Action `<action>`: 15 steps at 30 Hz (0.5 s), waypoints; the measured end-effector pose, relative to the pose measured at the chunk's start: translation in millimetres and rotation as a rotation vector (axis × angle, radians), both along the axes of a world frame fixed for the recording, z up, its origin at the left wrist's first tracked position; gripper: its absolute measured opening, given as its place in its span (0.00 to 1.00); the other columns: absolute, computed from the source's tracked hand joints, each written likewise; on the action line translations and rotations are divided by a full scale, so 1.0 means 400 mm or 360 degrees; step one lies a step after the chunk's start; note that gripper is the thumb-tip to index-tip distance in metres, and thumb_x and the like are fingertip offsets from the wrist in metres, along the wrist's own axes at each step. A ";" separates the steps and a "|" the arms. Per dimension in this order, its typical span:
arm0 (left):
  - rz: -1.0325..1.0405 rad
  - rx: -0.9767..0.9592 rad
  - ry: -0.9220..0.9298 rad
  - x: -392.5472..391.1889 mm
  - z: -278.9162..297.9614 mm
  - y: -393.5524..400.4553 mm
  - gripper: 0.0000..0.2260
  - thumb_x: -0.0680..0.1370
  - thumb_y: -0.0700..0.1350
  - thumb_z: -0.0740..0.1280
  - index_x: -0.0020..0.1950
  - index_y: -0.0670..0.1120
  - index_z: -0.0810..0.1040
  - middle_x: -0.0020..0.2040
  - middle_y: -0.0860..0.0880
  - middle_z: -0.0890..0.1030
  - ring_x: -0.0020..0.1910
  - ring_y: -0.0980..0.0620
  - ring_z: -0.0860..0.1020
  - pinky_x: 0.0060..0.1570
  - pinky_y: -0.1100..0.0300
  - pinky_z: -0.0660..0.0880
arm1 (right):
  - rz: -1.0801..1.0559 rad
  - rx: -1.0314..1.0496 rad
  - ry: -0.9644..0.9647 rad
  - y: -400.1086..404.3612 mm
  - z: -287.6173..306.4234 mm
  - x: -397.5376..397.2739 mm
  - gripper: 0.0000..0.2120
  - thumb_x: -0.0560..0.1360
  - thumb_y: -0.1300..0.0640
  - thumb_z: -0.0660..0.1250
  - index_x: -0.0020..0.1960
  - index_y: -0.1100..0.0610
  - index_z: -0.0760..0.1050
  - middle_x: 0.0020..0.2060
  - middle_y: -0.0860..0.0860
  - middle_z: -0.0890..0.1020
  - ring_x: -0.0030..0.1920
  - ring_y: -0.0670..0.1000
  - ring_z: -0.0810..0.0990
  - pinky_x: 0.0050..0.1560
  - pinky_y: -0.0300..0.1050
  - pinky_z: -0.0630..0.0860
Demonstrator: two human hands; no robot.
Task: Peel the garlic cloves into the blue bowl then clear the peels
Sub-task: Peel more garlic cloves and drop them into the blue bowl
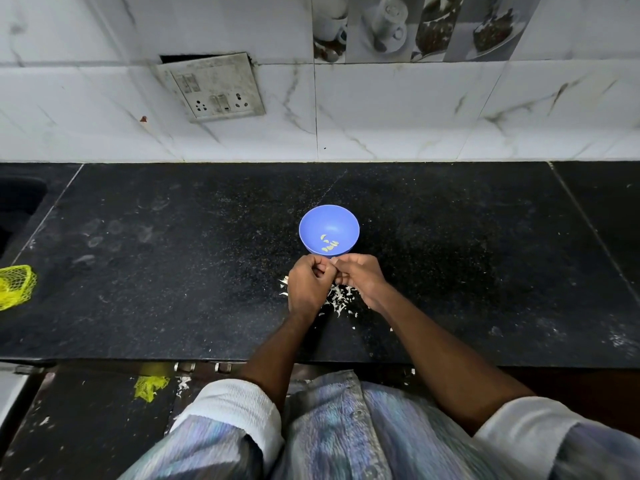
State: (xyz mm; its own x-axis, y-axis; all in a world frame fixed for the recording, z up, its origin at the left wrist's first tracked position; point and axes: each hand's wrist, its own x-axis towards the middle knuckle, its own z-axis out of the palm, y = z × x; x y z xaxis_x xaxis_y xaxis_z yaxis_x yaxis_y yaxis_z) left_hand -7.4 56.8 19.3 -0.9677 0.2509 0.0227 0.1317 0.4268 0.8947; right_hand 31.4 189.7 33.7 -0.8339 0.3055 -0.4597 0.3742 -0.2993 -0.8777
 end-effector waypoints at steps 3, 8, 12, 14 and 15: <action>0.0017 0.0034 -0.0017 0.003 -0.005 0.004 0.04 0.80 0.46 0.67 0.47 0.48 0.80 0.41 0.53 0.82 0.39 0.55 0.79 0.42 0.57 0.75 | -0.0066 -0.0026 -0.0071 -0.003 0.009 -0.007 0.08 0.81 0.64 0.63 0.45 0.61 0.78 0.32 0.54 0.79 0.30 0.48 0.74 0.33 0.41 0.72; 0.0021 -0.0026 -0.0038 0.001 -0.013 -0.004 0.11 0.82 0.48 0.55 0.41 0.50 0.69 0.36 0.51 0.75 0.36 0.49 0.72 0.40 0.48 0.71 | 0.0026 0.0292 -0.0156 -0.007 0.010 -0.018 0.11 0.82 0.61 0.56 0.41 0.57 0.70 0.27 0.51 0.73 0.28 0.50 0.68 0.26 0.40 0.64; 0.0015 -0.0138 -0.0022 -0.003 -0.009 -0.008 0.15 0.81 0.51 0.56 0.35 0.50 0.66 0.32 0.52 0.74 0.34 0.47 0.70 0.37 0.48 0.69 | 0.0043 0.0716 -0.0030 -0.004 0.001 -0.025 0.13 0.80 0.56 0.69 0.39 0.60 0.82 0.27 0.53 0.80 0.26 0.47 0.75 0.30 0.39 0.73; 0.0031 -0.0157 -0.0049 -0.010 -0.012 -0.009 0.17 0.81 0.54 0.60 0.35 0.47 0.69 0.31 0.51 0.75 0.32 0.49 0.70 0.35 0.48 0.70 | 0.0015 0.0816 0.0029 0.005 0.001 -0.032 0.05 0.74 0.57 0.76 0.40 0.58 0.86 0.29 0.52 0.84 0.28 0.46 0.79 0.34 0.40 0.78; 0.0048 -0.0150 -0.0063 -0.014 -0.015 -0.012 0.18 0.82 0.54 0.64 0.36 0.46 0.71 0.31 0.51 0.75 0.31 0.50 0.70 0.35 0.48 0.71 | -0.0020 0.0826 0.0053 0.007 -0.001 -0.034 0.03 0.72 0.59 0.78 0.41 0.57 0.87 0.30 0.52 0.85 0.29 0.47 0.81 0.35 0.41 0.80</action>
